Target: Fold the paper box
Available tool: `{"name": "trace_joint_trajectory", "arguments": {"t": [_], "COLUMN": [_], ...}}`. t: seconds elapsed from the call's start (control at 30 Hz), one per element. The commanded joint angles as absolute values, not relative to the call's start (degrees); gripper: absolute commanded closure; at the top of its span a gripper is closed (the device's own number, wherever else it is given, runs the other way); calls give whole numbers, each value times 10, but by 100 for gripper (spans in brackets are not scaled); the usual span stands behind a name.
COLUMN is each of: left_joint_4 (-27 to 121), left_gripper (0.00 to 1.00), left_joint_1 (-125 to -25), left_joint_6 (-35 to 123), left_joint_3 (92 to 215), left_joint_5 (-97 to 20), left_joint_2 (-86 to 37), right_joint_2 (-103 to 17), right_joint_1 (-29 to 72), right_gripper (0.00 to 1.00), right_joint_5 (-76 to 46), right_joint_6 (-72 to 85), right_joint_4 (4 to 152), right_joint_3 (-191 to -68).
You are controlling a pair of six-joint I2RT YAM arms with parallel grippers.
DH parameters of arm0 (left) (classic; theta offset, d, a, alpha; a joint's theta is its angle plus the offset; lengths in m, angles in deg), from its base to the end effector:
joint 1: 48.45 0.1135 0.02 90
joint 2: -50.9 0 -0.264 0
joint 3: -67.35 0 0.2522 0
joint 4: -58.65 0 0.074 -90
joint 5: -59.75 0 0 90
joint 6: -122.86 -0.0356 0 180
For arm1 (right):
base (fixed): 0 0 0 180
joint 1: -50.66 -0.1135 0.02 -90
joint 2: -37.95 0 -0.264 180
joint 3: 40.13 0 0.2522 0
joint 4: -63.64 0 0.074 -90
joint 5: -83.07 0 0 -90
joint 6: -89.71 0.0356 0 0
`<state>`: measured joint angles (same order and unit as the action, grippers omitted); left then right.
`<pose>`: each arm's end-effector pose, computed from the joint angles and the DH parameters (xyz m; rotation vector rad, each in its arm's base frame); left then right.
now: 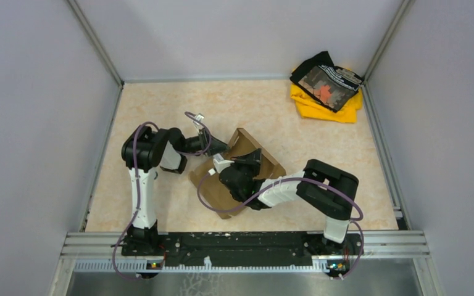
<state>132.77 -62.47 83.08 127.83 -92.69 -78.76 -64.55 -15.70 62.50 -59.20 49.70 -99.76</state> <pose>0.3497 -0.1198 0.0888 0.4758 1.7328 -1.6386 0.1659 0.2960 0.1578 -1.2266 1.4409 -1.1439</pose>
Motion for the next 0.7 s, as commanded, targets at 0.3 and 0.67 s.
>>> {"name": "trace_joint_trajectory", "arguments": {"t": [0.3, 0.67], "left_joint_4": [1284, 1276], "left_gripper": [47, 38], "left_joint_1": [-638, -638], "left_joint_6": [733, 741], "left_joint_3": [1268, 1270], "left_joint_5": [-903, -909], "left_joint_2": [-757, -740], "right_joint_2": [-649, -598], "right_joint_1": [-169, -164], "right_gripper": [100, 81], "right_joint_5": [634, 599], "right_joint_6": [-620, -528], "right_joint_4": [457, 558], "right_joint_3": [-1030, -1071]}}
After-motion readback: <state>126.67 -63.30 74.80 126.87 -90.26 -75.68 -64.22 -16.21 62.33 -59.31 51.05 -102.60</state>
